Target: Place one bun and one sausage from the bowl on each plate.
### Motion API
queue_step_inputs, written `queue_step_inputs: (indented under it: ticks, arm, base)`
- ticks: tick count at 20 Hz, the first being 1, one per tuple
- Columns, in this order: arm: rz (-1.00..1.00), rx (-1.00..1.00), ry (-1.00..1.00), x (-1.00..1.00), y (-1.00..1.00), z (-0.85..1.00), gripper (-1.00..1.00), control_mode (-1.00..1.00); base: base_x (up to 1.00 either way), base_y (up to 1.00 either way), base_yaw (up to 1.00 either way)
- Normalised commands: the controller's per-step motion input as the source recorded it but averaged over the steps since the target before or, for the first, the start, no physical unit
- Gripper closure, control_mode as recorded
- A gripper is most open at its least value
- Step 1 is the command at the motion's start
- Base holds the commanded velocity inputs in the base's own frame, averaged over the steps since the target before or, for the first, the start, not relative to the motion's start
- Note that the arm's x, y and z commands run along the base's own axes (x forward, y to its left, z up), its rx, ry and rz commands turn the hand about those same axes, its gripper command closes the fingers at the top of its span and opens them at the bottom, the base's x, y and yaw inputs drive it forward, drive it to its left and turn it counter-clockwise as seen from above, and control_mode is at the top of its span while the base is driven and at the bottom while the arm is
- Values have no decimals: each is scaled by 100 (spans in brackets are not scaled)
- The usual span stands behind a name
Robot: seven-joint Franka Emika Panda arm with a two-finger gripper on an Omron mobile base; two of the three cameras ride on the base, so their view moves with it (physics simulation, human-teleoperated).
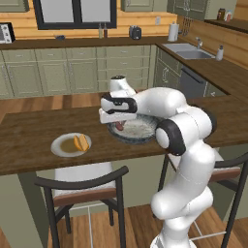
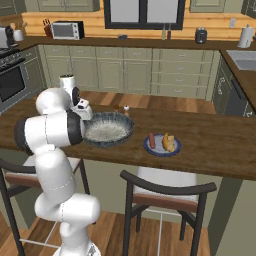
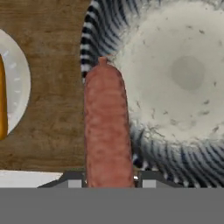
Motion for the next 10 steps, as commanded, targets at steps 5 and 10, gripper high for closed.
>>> queue_step_inputs:
  ticks: [5,10]
  arm:
    - [-2,0,0,-18,100,17,100,-100]
    - [0,0,3,0,100,3,100,-100]
  base:
    - [0,0,0]
    - [0,0,0]
